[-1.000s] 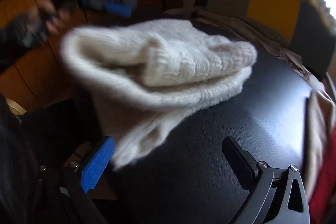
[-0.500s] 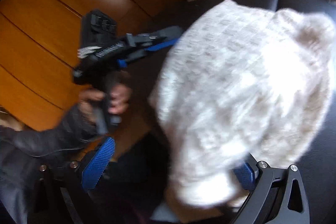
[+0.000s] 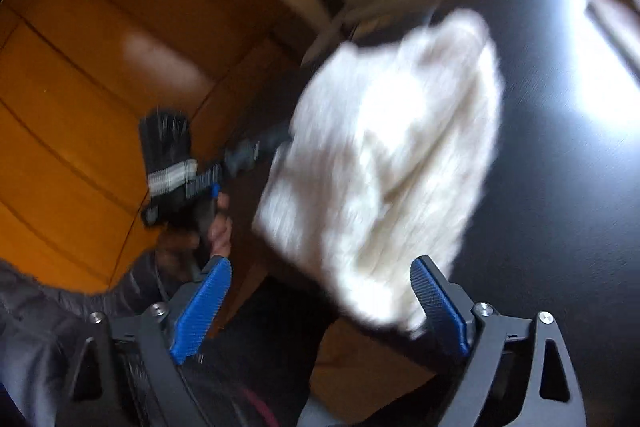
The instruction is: Fold clothes
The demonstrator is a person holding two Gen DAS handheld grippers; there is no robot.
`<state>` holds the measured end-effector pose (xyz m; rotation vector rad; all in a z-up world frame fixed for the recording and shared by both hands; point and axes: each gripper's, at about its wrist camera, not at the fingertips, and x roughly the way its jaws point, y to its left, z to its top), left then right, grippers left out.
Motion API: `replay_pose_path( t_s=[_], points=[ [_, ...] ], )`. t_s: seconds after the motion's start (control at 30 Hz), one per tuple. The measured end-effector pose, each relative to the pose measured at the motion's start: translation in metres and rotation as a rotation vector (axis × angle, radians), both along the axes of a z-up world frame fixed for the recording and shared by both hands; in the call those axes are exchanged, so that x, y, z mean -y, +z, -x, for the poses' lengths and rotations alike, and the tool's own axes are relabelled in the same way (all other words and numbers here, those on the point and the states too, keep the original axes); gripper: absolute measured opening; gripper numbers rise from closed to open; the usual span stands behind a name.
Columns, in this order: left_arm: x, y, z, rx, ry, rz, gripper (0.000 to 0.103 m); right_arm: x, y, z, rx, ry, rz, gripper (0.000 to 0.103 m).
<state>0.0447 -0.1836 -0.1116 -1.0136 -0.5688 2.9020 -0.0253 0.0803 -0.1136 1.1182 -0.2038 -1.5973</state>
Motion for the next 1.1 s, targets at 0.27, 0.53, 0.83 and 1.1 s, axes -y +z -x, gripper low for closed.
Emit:
replay_pose_path(
  t_s=[0.27, 0.53, 0.83, 1.1],
  points=[
    [-0.011, 0.003, -0.019, -0.062, -0.019, -0.004, 0.045, 0.044, -0.003, 0.037, 0.051, -0.13, -0.015, 0.082],
    [-0.041, -0.006, -0.025, -0.041, -0.167, 0.107, 0.049, 0.071, 0.022, 0.036, -0.162, -0.223, -0.137, 0.019],
    [-0.057, -0.031, -0.017, 0.101, -0.222, 0.07, 0.049, 0.055, -0.023, 0.039, -0.187, -0.34, -0.181, 0.019],
    [-0.022, 0.002, -0.022, 0.019, -0.177, -0.126, 0.051, 0.05, 0.018, 0.024, -0.38, -0.336, -0.28, 0.066]
  ],
)
